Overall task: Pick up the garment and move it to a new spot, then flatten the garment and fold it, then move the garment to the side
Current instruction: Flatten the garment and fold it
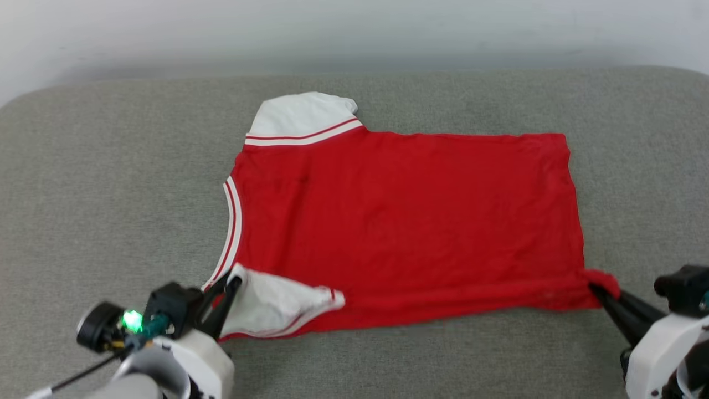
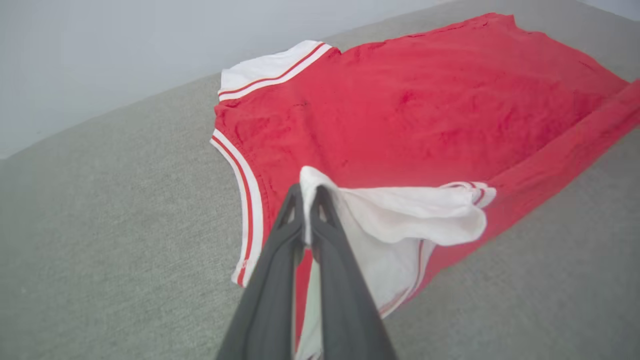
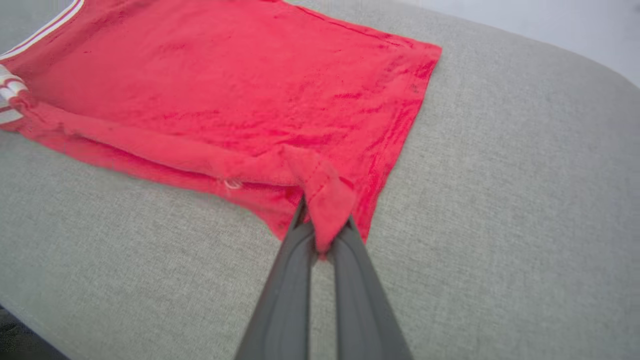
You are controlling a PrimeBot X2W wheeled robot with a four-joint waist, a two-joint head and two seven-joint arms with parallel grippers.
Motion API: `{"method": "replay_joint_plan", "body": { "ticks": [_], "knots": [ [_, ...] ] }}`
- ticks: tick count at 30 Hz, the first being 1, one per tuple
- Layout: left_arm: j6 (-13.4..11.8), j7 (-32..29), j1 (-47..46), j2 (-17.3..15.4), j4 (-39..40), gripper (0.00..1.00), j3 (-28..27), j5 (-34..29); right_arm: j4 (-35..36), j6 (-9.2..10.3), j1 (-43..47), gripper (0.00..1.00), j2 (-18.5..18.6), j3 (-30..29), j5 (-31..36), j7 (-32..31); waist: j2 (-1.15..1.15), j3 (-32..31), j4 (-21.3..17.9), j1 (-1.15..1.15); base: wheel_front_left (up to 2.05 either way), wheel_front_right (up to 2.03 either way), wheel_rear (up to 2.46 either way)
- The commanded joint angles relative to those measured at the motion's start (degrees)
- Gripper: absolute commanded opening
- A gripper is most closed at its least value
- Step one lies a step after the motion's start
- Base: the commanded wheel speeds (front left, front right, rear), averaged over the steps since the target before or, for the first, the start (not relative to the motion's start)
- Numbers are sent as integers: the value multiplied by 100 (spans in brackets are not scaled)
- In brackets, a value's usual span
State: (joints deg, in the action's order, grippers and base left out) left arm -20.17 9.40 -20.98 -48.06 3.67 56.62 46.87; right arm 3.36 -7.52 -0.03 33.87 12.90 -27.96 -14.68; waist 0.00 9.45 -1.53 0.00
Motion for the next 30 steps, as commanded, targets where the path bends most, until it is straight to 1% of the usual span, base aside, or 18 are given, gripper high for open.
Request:
{"method": "replay_joint_plan", "body": {
  "ticks": [1,5,11,12,19,25,29,30],
  "knots": [
    [63,-53,-282,-22,-66,0,-59,-102,48,6,-216,0,-70,-50,47,-41,0,143,-93,0,0,0,0],
    [220,-178,-784,-29,-225,0,-153,-232,9,6,-588,0,-126,-92,19,-102,0,402,-180,0,0,0,0],
    [550,-269,-1400,136,-720,0,-225,-325,-256,6,-1119,0,-164,26,-9,-184,0,856,-271,0,0,0,0],
    [550,-269,-1400,136,-720,0,-225,-325,-256,6,-1119,0,-164,26,-9,-184,0,856,-271,0,0,0,0],
    [959,-333,-1903,362,-1641,0,-164,-388,-892,6,-1717,0,-230,393,-131,-291,0,1303,-349,0,0,0,0],
    [1418,-334,-2056,608,-2606,0,4,-353,-1503,6,-2049,0,-255,889,-275,-361,0,1403,-379,0,0,0,0],
    [1631,-267,-2086,855,-3116,0,79,-303,-1703,6,-2173,0,-227,1107,-355,-235,0,1300,-370,0,0,0,0],
    [1676,-236,-2090,890,-3212,0,96,-291,-1708,6,-2199,6,-214,1119,-366,-164,0,1252,-364,0,0,0,0]
  ]
}}
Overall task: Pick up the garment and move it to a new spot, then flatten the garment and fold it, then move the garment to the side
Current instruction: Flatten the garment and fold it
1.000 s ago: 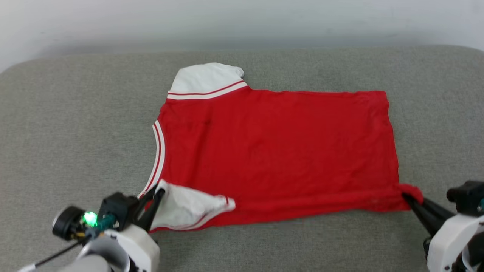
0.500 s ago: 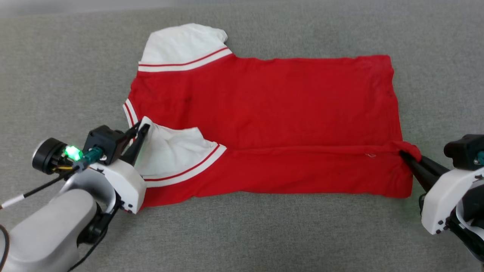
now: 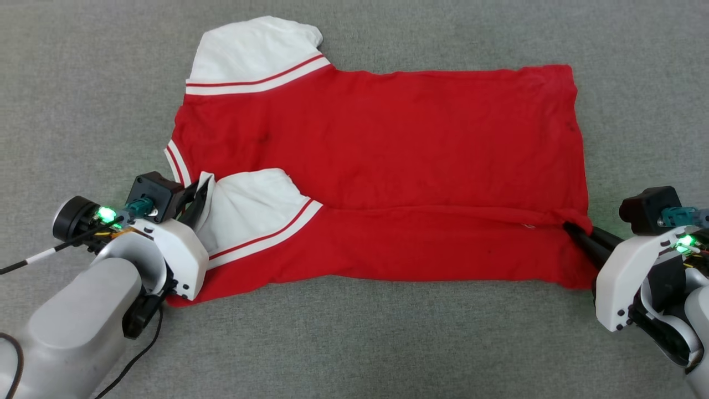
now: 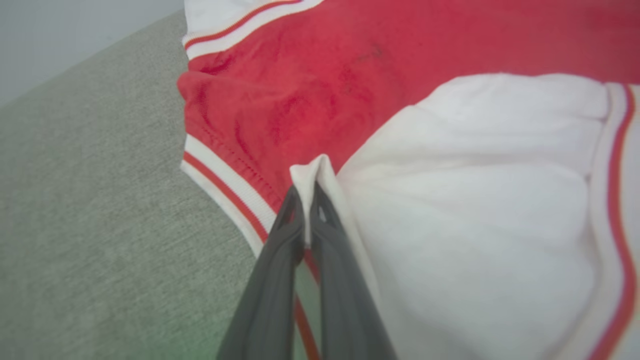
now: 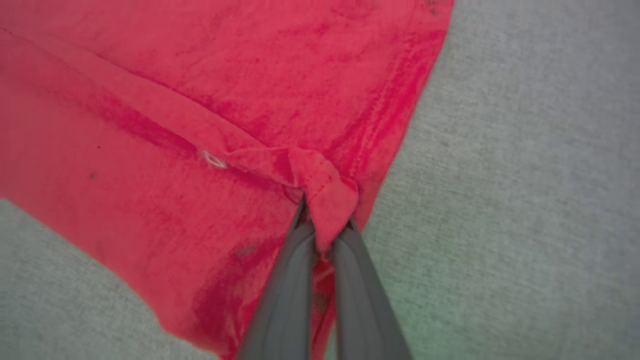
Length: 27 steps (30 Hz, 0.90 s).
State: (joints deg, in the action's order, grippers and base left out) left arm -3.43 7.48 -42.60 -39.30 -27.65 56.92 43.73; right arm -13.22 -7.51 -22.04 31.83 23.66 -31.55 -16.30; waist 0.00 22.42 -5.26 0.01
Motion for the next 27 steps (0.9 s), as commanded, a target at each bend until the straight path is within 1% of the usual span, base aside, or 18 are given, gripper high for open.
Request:
{"method": "replay_joint_plan", "body": {
  "ticks": [1,2,3,4,6,8,12,16,19,25,27],
  "knots": [
    [34,-23,65,45,-164,0,59,43,-46,5,-22,27,17,37,-3,62,0,-109,20,-1,0,0,0],
    [51,21,54,69,-235,0,42,55,-28,5,-22,80,45,36,-2,119,0,-177,31,-1,0,0,0],
    [64,65,21,72,-273,62,38,33,10,5,-10,100,73,16,5,193,0,-248,44,-1,0,0,0],
    [43,123,-24,65,-292,100,18,6,50,5,17,100,102,-17,13,257,0,-316,61,-1,0,0,0],
    [42,161,-73,66,-257,100,-3,5,143,5,118,100,150,-87,39,356,0,-484,101,-1,0,0,0],
    [83,40,-94,16,-153,100,-14,78,285,5,216,100,199,-190,25,391,0,-639,141,-1,0,0,0],
    [-9,-484,-190,-191,346,100,34,122,573,5,453,100,263,-409,89,371,0,-892,239,-1,0,0,0],
    [153,-1382,-356,-461,973,100,65,420,844,5,661,100,245,-608,159,249,0,-1021,318,-1,0,0,0],
    [248,-2083,-539,-734,1333,100,74,628,1014,5,731,100,177,-706,222,147,0,-1043,333,-1,0,0,0],
    [442,-3670,-731,-992,1771,100,149,1445,1213,5,807,100,21,-778,338,-14,0,-1054,315,-1,0,0,0],
    [456,-4169,-776,-1024,1857,100,227,1661,1252,5,806,100,-25,-762,349,-60,0,-1041,294,-1,0,0,0]
  ]
}}
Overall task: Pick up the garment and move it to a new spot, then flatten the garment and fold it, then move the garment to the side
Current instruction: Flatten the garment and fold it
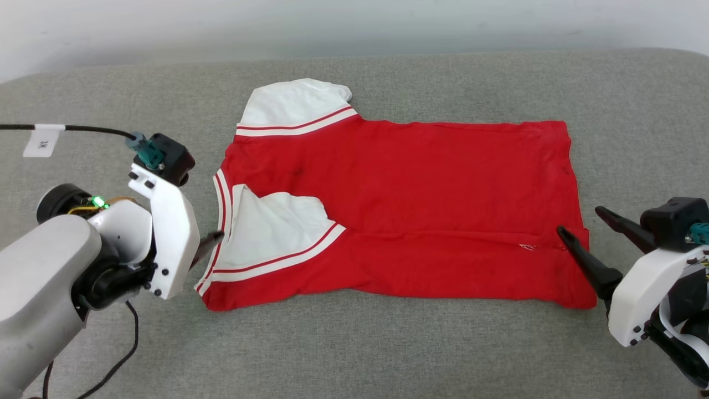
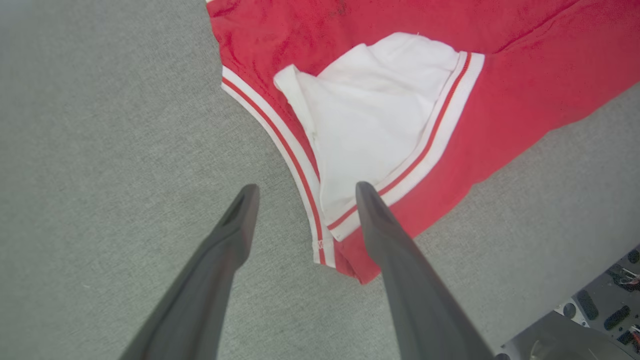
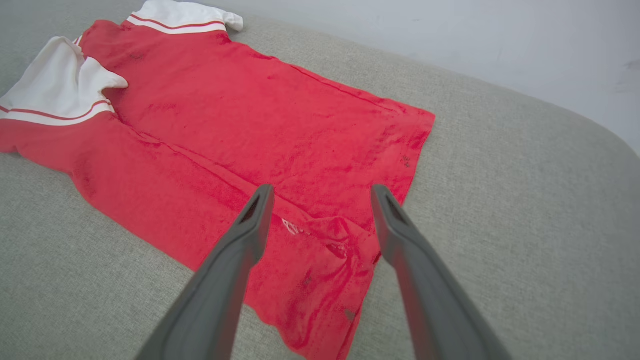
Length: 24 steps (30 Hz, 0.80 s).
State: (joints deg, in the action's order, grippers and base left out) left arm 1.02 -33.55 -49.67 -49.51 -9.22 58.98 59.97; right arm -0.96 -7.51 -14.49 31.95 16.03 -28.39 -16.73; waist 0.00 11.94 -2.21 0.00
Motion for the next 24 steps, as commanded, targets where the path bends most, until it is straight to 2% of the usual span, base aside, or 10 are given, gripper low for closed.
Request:
{"method": "replay_joint_plan", "body": {
  "ticks": [1,7,15,16,19,20,21,24],
  "knots": [
    [13,-281,-69,-5,42,100,63,140,40,5,44,100,-55,13,34,-34,0,17,-23,0,0,0,0],
    [-68,-1141,-24,24,-23,100,335,369,29,5,-72,100,-132,96,-31,-183,0,139,-154,0,0,0,0],
    [-97,-1431,219,219,-646,100,612,396,-213,5,-302,100,-227,347,-121,-163,0,360,-353,0,0,0,0],
    [-12,-1539,358,251,-896,100,790,351,-308,5,-408,100,-226,448,-148,-130,0,404,-404,0,0,0,0],
    [73,-1540,423,306,-1047,100,837,398,-402,5,-506,100,-196,500,-204,-79,0,413,-419,0,0,0,0],
    [95,-1511,426,328,-1069,32,841,397,-430,5,-537,100,-177,511,-217,-62,0,406,-416,0,0,0,0],
    [125,-1492,428,350,-1099,0,840,402,-448,5,-573,100,-161,528,-231,-44,0,395,-410,0,0,0,0],
    [218,-1403,404,419,-1114,0,791,458,-478,5,-727,100,-45,573,-268,-73,0,324,-372,0,0,0,0]
  ]
}}
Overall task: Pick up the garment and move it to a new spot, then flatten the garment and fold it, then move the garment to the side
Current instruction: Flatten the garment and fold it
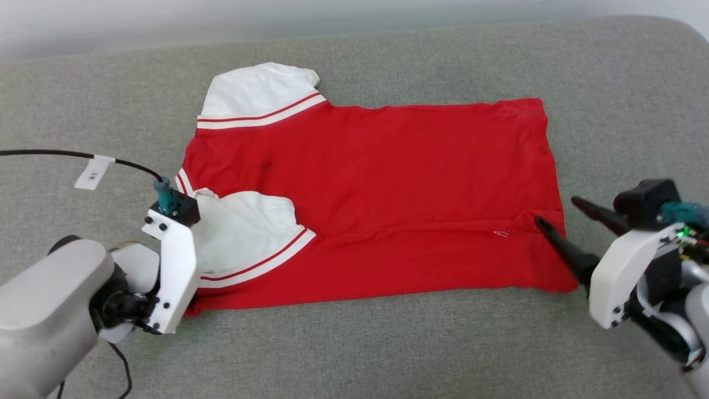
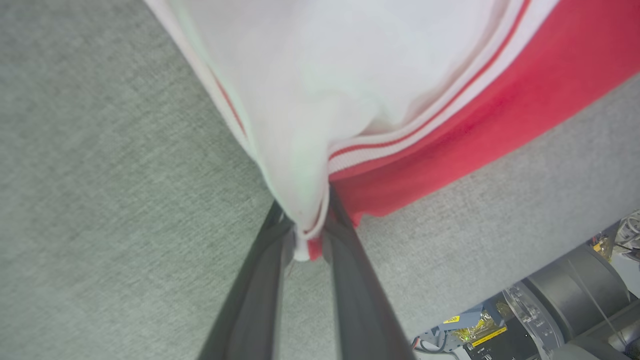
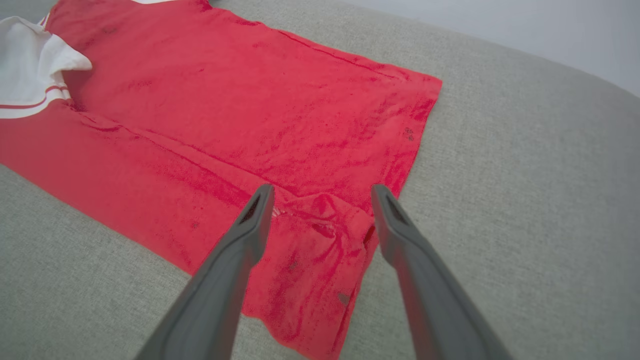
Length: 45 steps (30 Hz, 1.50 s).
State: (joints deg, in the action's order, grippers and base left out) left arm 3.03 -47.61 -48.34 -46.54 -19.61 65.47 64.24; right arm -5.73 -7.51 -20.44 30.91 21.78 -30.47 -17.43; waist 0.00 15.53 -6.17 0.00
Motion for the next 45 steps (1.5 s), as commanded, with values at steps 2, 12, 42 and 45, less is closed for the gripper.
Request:
{"method": "replay_joint_plan", "body": {
  "ticks": [2,12,42,45],
  "knots": [
    [72,43,207,110,-72,0,114,7,8,5,-246,100,171,20,-85,-57,0,-94,49,0,0,0,0],
    [254,176,-178,-33,384,0,15,-115,436,5,-1000,100,1413,747,-625,-1549,0,-285,201,0,0,0,0],
    [152,343,-183,-164,939,0,58,-334,-1627,-5,-1188,0,361,2256,-1566,-2601,0,156,350,0,0,0,0],
    [138,464,-92,-206,915,0,21,-292,-1585,-3,-1342,0,614,2258,-1628,-2316,0,9,310,0,0,0,0]
  ]
}}
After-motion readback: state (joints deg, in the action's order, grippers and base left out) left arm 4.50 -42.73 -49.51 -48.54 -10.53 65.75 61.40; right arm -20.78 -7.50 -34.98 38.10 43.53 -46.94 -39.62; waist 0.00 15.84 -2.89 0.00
